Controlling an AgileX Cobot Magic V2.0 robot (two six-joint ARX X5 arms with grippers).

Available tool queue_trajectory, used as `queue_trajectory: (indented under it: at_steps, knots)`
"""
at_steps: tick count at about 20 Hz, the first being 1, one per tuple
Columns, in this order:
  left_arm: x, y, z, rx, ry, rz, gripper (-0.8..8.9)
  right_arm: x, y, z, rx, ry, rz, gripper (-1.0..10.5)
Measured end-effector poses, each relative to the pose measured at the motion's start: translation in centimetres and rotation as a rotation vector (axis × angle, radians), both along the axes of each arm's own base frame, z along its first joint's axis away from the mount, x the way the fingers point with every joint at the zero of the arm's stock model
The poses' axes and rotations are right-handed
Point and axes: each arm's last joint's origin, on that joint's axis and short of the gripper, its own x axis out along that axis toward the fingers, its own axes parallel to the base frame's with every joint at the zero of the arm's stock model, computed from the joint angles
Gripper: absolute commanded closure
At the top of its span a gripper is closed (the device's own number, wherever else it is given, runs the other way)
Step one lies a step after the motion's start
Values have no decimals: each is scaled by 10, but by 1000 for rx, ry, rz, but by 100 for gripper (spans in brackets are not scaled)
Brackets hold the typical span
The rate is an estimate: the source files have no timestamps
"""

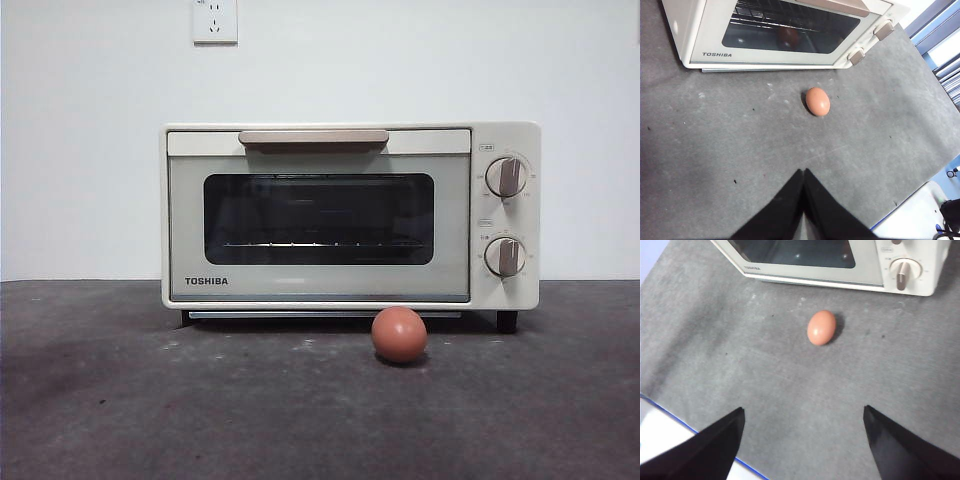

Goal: Eggoven

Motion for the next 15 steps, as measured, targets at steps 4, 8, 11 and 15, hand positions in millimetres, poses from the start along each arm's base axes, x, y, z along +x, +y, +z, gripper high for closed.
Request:
queue_trajectory:
  at_steps: [4,8,11,15]
  knots:
    - [0,0,0,0,-1,0,808,19,12,-3,19,24,27,562]
    - [0,0,0,0,-1,0,808,42,30,-11,-1,54,42,562]
    - [0,0,0,0,-1,0,808,57,46,-20,-28,74,49,562]
    - [0,0,0,0,-1,0,808,80,74,-37,-71,86,45,562]
